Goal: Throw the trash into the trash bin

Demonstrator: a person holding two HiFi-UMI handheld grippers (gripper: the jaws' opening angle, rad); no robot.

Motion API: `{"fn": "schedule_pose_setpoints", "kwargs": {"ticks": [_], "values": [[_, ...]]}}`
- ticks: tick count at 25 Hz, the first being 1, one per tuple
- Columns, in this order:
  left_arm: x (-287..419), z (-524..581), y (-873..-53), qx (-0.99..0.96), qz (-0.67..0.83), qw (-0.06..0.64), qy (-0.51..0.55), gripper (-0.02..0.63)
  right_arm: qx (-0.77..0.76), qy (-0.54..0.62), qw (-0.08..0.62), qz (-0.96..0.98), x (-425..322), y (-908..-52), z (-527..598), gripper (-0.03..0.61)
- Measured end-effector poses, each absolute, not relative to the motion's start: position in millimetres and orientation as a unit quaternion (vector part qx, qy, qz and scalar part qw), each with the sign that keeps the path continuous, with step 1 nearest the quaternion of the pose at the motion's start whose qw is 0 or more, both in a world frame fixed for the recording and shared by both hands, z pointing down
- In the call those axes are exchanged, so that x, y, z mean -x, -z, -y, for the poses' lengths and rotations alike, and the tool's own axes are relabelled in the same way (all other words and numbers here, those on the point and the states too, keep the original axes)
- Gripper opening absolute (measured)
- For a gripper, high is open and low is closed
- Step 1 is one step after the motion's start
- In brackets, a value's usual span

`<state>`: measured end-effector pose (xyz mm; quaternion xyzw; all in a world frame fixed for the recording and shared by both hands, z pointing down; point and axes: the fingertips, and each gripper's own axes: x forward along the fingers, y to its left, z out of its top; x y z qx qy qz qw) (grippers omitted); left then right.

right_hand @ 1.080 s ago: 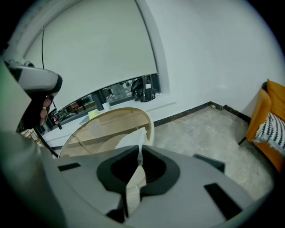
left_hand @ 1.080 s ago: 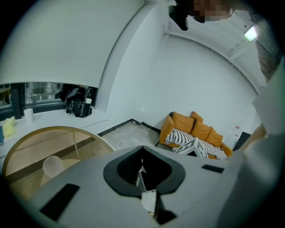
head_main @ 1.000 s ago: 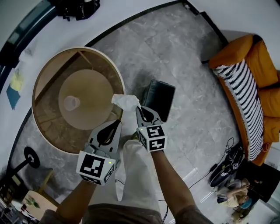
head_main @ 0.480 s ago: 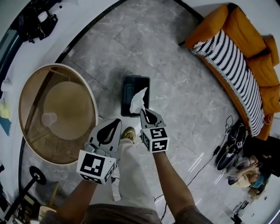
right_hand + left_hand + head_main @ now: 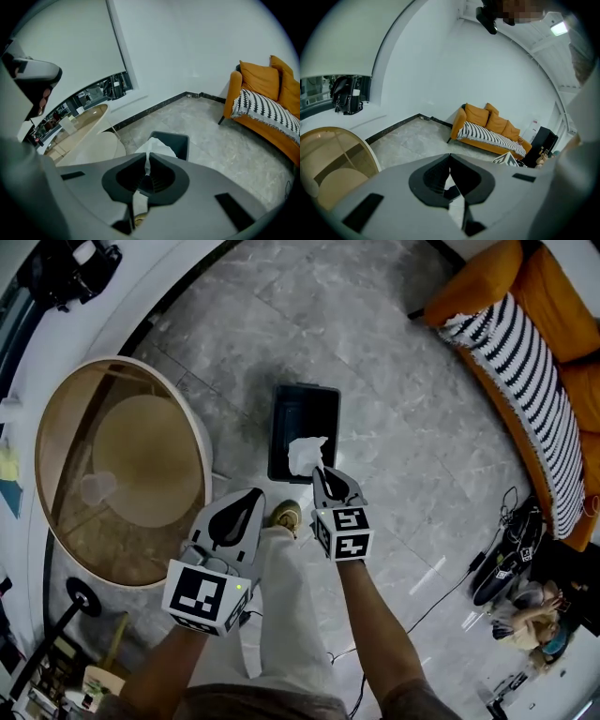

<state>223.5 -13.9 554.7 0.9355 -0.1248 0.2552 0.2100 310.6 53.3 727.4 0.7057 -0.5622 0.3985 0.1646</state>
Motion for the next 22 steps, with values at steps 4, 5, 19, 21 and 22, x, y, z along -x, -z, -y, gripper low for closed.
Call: {"fn": "schedule_pose_setpoints", "kwargs": {"ticks": [4,5,19,21,22], "values": [[-223.9,20.7,-571.3,-0.931,0.132,0.216,-0.263,0.018,-0.694,-0.414,0.184,0.56,-309.5,-756.7,-54.2,0.028],[-223.5,22.7,-573.6,-0.93,0.133,0.218,-0.265,0.018,-0.691,-0.418,0.186,0.559,-308.9,-760.4,-54.3,0.028],[-228.6,42.3,-578.6,-0.925,0.133,0.231,-0.27,0.018,-0.687,-0.425,0.196,0.555,-313.6,-770.1,-37.6,0.152],[-227.9,45.7,-579.2,-0.925,0.134,0.231,-0.27,0.018,-0.685,-0.428,0.198,0.555,-312.4,-771.3,-35.9,0.157],[-227.5,46.9,-579.4,-0.925,0.135,0.231,-0.271,0.018,-0.685,-0.429,0.199,0.555,-312.1,-772.0,-35.7,0.158]]}}
